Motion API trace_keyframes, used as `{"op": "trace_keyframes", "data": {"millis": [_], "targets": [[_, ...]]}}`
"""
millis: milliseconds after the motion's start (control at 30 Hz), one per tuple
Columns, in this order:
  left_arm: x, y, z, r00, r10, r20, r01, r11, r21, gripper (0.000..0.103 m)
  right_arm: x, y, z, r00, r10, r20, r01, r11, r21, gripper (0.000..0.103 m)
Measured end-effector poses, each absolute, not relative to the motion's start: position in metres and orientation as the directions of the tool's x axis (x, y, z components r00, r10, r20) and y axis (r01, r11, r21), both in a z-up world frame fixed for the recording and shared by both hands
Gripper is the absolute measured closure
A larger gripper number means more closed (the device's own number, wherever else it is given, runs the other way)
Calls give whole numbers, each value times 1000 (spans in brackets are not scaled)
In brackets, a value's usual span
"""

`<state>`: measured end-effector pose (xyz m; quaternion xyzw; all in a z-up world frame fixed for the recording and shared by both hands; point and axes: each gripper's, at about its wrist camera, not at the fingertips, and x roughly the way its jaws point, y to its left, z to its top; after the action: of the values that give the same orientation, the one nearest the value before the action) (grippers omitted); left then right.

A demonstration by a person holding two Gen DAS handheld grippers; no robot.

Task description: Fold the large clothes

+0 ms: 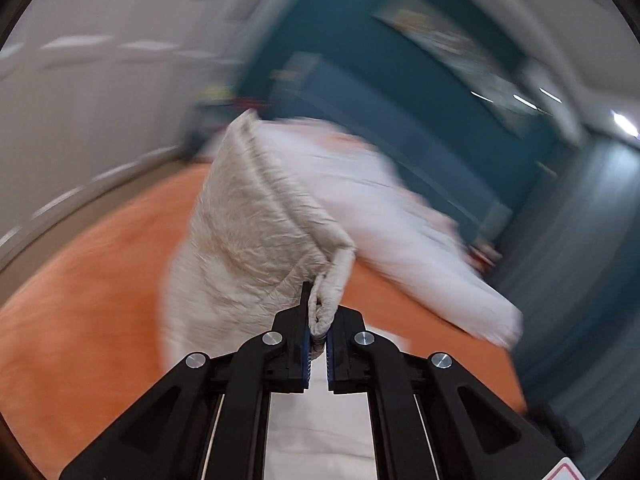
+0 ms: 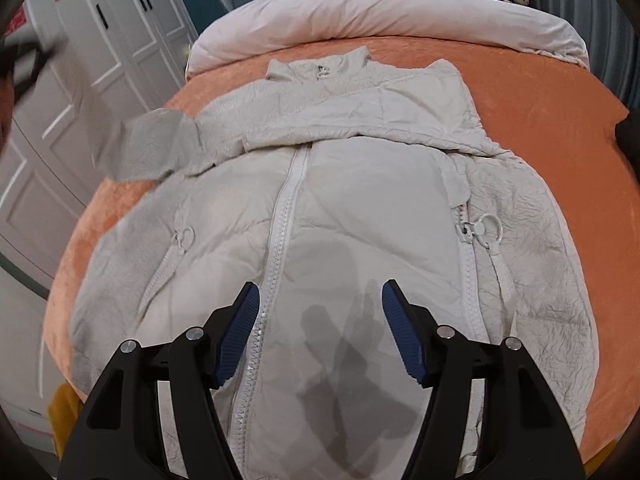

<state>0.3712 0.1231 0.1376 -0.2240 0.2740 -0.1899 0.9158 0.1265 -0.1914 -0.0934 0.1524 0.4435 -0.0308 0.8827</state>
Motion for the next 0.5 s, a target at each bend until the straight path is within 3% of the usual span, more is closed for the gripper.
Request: {"op": "trace_keyframes", "data": {"millis": [33,67,100,133,167,333,500], "targets": [[362,86,145,752,-517,-408,283,813,-509,97,124,-194,-92,610,82,-788,195,949,249,41],[351,42,148,716,-569,-405,342,791,-506,85,120,-199,-91,615,80,-784,202,945,255,41],[340,3,141,670,-619,-410,392,764,-512,47,117,-205,-91,618,78,-783,211,942,261,41],[331,-25,130,636,-639,-432,409,754,-514,25,115,-210,-91,619,77,-782,218,939,265,40],[319,-54,109,618,-639,-459,404,758,-512,10,110,-219,-92,620,72,-781,232,934,270,40],[264,-106,-10,508,-548,-665,361,836,-413,18,91,-264,-95,616,32,-787,313,907,283,37],[261,-33,-65,496,-436,-751,162,896,-414,22,98,-290,-100,620,16,-785,346,892,291,36]]}}
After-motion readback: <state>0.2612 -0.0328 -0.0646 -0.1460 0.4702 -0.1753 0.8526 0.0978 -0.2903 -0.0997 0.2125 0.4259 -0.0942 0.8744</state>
